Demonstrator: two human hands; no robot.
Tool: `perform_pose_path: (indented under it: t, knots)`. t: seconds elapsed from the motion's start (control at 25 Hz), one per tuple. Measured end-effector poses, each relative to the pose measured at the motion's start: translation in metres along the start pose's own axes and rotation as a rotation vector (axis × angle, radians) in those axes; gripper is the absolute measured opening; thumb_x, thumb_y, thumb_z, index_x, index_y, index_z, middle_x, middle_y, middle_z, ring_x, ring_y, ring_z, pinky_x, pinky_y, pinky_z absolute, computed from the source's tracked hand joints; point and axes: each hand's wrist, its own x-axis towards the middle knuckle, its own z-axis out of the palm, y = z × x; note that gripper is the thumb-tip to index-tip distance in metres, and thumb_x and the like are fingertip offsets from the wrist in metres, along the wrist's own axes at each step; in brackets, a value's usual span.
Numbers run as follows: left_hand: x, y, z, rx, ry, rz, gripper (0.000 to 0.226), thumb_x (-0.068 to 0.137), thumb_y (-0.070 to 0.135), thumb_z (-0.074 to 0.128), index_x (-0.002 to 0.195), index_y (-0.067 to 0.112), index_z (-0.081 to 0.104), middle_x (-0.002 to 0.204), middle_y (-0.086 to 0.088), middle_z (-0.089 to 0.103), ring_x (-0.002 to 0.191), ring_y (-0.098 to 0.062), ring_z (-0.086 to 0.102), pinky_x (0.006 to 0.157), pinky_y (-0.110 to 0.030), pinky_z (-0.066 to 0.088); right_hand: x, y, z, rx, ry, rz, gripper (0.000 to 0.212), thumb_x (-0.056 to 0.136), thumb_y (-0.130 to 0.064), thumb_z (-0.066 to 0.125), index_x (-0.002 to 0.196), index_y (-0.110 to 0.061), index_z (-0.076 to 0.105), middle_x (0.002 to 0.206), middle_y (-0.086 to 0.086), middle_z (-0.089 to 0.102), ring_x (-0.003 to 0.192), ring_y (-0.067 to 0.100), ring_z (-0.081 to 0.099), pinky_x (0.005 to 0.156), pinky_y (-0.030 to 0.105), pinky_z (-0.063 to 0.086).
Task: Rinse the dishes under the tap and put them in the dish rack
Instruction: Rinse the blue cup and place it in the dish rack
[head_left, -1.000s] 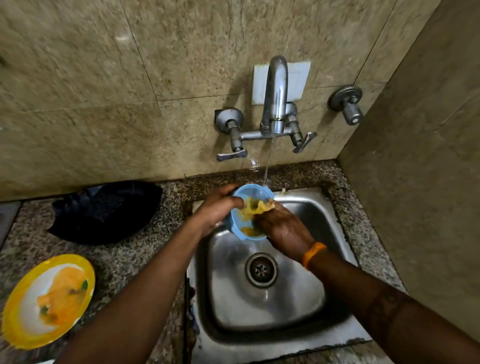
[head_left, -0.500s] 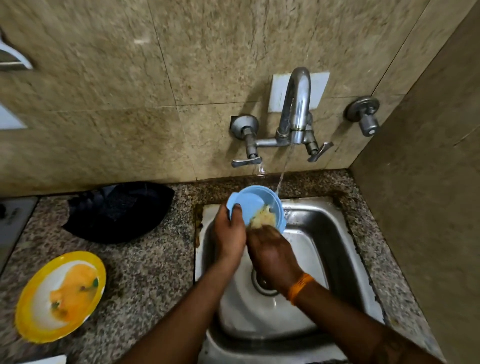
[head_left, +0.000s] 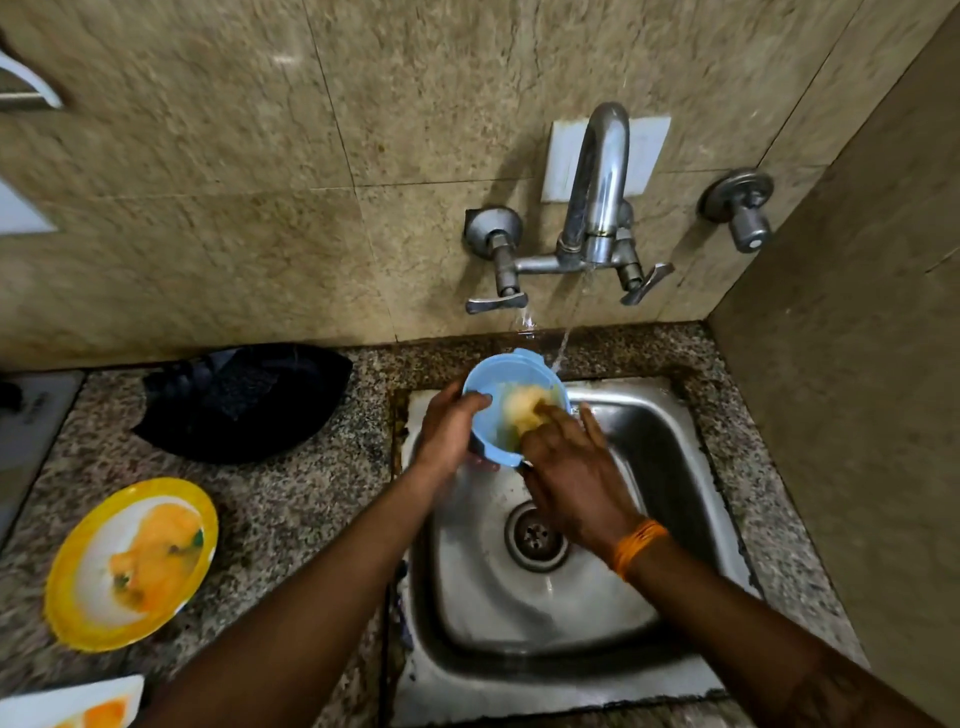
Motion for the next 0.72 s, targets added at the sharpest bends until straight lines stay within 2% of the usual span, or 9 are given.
perform_pose_path:
  t: [0.08, 0.2, 0.28, 0.36, 0.44, 0.52, 0.6, 0.68, 0.72]
  knots:
    - [0.0, 0.007, -0.01, 0.021, -0.129, -0.083, 0.039, 0.075, 0.039, 0.068, 0.114, 0.038, 0.065, 0.115, -0.014, 0.071, 0.085, -0.037, 0.075, 0.065, -0.062, 0.062, 0.004, 0.02, -0.01, 0.074, -0.027, -0.019, 0.034, 0.083, -0.019, 0.077, 0.116, -0.017, 0.071, 0.124, 0.009, 0.071, 0.128, 0.031, 0.06, 0.108, 0.044, 0.047]
    - [-0.024, -0.008, 0.02, -0.046, -0.057, 0.081, 0.053, 0.076, 0.035, 0.075, 0.124, 0.05, 0.055, 0.109, -0.001, 0.075, 0.081, -0.02, 0.077, 0.058, -0.042, 0.064, 0.015, 0.0, -0.003, 0.119, 0.042, 0.067, 0.027, 0.082, -0.009, 0.074, 0.108, -0.015, 0.073, 0.106, 0.008, 0.073, 0.106, 0.03, 0.067, 0.087, 0.036, 0.055]
    - [-0.029, -0.015, 0.027, -0.095, -0.015, 0.131, 0.057, 0.075, 0.019, 0.071, 0.121, 0.051, 0.061, 0.098, 0.002, 0.078, 0.074, -0.016, 0.077, 0.052, -0.035, 0.06, 0.014, -0.019, 0.002, 0.168, 0.04, 0.095, 0.022, 0.088, -0.02, 0.066, 0.11, -0.02, 0.07, 0.098, 0.003, 0.071, 0.093, 0.026, 0.066, 0.075, 0.037, 0.054]
    - [-0.023, -0.006, 0.006, 0.005, -0.052, 0.011, 0.048, 0.068, 0.021, 0.067, 0.111, 0.043, 0.069, 0.096, -0.009, 0.077, 0.069, -0.026, 0.074, 0.053, -0.044, 0.062, 0.006, -0.013, 0.002, 0.125, -0.023, -0.012, 0.026, 0.092, -0.039, 0.06, 0.114, -0.027, 0.067, 0.099, -0.001, 0.071, 0.092, 0.024, 0.067, 0.069, 0.036, 0.054]
    - [-0.014, 0.009, -0.022, 0.182, -0.279, -0.114, 0.044, 0.069, 0.031, 0.07, 0.113, 0.03, 0.069, 0.102, -0.016, 0.073, 0.075, -0.032, 0.072, 0.056, -0.044, 0.061, 0.0, 0.007, -0.003, 0.073, -0.134, -0.088, 0.037, 0.092, -0.058, 0.057, 0.109, -0.028, 0.069, 0.103, -0.002, 0.07, 0.096, 0.023, 0.067, 0.072, 0.036, 0.055]
    - [-0.007, 0.014, -0.033, 0.28, -0.41, -0.158, 0.051, 0.069, 0.052, 0.074, 0.114, 0.028, 0.068, 0.1, -0.01, 0.073, 0.083, -0.027, 0.071, 0.061, -0.039, 0.06, -0.007, 0.013, -0.003, 0.125, -0.119, -0.12, 0.041, 0.092, -0.062, 0.059, 0.099, -0.024, 0.071, 0.098, 0.0, 0.07, 0.094, 0.023, 0.067, 0.072, 0.037, 0.055]
    - [-0.008, 0.011, -0.027, 0.132, -0.403, -0.166, 0.06, 0.072, 0.066, 0.07, 0.116, 0.026, 0.071, 0.107, -0.008, 0.077, 0.093, -0.023, 0.073, 0.076, -0.04, 0.06, -0.01, 0.004, 0.002, 0.247, 0.048, -0.058, 0.035, 0.093, -0.055, 0.065, 0.092, -0.02, 0.069, 0.09, 0.0, 0.069, 0.089, 0.022, 0.065, 0.069, 0.035, 0.054]
    - [-0.009, -0.002, -0.019, -0.146, -0.362, -0.159, 0.054, 0.084, 0.061, 0.066, 0.119, 0.021, 0.075, 0.117, -0.013, 0.074, 0.104, -0.025, 0.07, 0.095, -0.043, 0.056, -0.012, -0.014, 0.009, 0.438, 0.153, 0.076, 0.031, 0.094, -0.052, 0.066, 0.089, -0.021, 0.067, 0.09, -0.005, 0.067, 0.091, 0.016, 0.063, 0.076, 0.029, 0.052]
    - [-0.012, -0.008, -0.017, -0.265, -0.338, -0.152, 0.05, 0.089, 0.057, 0.063, 0.117, 0.018, 0.076, 0.119, -0.015, 0.073, 0.107, -0.027, 0.069, 0.097, -0.042, 0.055, -0.014, -0.023, 0.013, 0.567, 0.167, 0.152, 0.029, 0.095, -0.052, 0.066, 0.092, -0.024, 0.069, 0.093, -0.009, 0.068, 0.095, 0.012, 0.064, 0.081, 0.024, 0.051]
